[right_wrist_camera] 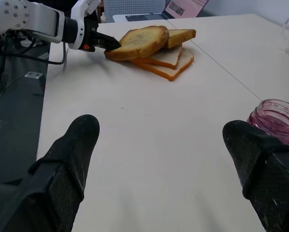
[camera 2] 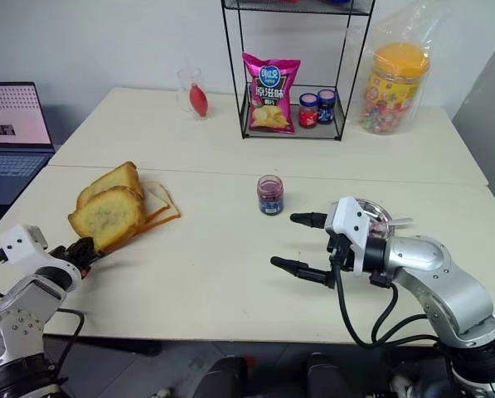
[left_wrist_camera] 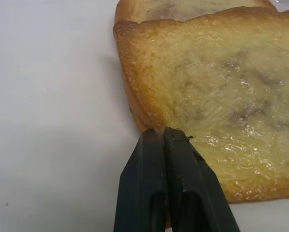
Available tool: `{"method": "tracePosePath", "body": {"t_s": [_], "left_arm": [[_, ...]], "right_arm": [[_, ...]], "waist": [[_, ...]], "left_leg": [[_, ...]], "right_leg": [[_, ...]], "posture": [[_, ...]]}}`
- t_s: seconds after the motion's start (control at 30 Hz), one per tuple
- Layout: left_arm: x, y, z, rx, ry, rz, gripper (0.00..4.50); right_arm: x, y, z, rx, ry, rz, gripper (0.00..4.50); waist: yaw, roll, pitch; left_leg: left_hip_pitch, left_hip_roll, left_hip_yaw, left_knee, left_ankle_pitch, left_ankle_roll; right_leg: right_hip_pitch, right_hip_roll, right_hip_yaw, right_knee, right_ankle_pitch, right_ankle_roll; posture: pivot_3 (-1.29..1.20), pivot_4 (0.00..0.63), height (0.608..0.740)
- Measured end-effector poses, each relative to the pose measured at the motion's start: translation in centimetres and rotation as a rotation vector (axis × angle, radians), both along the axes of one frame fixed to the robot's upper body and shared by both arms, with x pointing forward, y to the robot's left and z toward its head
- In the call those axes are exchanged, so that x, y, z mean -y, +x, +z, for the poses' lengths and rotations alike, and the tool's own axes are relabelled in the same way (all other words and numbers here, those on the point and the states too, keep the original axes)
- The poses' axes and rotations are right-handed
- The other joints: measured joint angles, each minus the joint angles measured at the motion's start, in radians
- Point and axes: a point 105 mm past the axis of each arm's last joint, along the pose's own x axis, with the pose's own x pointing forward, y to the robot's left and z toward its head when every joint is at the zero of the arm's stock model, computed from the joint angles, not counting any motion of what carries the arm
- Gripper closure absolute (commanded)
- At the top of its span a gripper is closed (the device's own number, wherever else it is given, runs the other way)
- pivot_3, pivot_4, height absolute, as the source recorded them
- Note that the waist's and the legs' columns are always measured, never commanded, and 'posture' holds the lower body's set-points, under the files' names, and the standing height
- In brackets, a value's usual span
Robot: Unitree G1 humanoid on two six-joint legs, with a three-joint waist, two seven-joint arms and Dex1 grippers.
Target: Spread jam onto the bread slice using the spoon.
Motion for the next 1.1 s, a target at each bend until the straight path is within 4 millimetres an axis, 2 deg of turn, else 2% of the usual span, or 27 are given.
{"method": "tracePosePath", "body": {"t_s": [0.13,0.33,0.43,0.67,0.8,0.93,1.1], "left_arm": [[0.7,-0.4,0.6,0.033,0.002,-0.040,4.46],[3.7,-1.6,2.4,0.150,-0.043,-0.185,4.46],[6.4,-2.1,3.4,0.191,-0.102,-0.350,4.46],[10.7,-3.0,4.2,0.192,-0.206,-0.616,4.46],[14.7,-3.5,4.6,0.187,-0.278,-0.797,4.46],[17.5,-3.9,4.1,0.145,-0.281,-0.893,4.46],[19.4,-3.6,1.8,0.097,-0.280,-0.887,4.46]], "right_arm": [[0.0,0.0,0.1,0.004,0.002,0.001,0.00],[0.2,0.0,0.1,0.012,0.008,-0.004,0.00],[0.8,-0.1,-0.2,0.001,0.001,-0.025,0.00],[2.3,-0.3,-0.9,-0.023,-0.035,-0.062,0.00],[3.0,-0.5,-1.3,-0.034,-0.044,-0.089,0.00],[3.8,-1.2,-1.8,-0.050,-0.073,-0.102,0.00],[4.5,-2.0,-2.2,-0.085,-0.085,-0.094,0.00]], "waist": [[0.000,0.000,0.000],[-0.001,-0.001,0.000],[0.000,-0.001,0.000],[-0.002,-0.001,0.001],[0.000,-0.001,0.001],[-0.001,-0.001,0.001],[-0.001,-0.001,0.001]], "left_leg": [[0.000,0.000,0.000,0.000,0.000,0.000],[-0.001,0.000,0.001,0.000,-0.001,-0.001],[-0.001,0.000,0.001,0.000,-0.001,-0.001],[-0.001,0.000,0.002,0.000,-0.001,-0.001],[-0.001,0.000,0.002,0.000,-0.001,-0.001],[-0.001,0.000,0.002,0.000,-0.001,-0.001],[-0.001,0.000,0.002,0.000,-0.001,-0.001]], "right_leg": [[0.000,0.000,0.000,0.000,0.000,0.000],[-0.001,-0.001,0.000,-0.001,0.000,-0.001],[-0.001,-0.001,0.000,-0.001,-0.002,-0.002],[-0.001,-0.001,0.001,-0.001,-0.004,-0.007],[-0.002,-0.001,0.001,-0.001,-0.004,-0.007],[-0.002,-0.001,0.001,-0.001,-0.004,-0.007],[-0.002,0.000,0.002,-0.001,-0.004,-0.007]], "posture": [[0.00,0.150,0.740],[0.00,0.150,0.740],[0.00,0.150,0.740],[0.00,0.150,0.740],[0.00,0.150,0.740],[0.00,0.150,0.740],[0.00,0.150,0.740]]}}
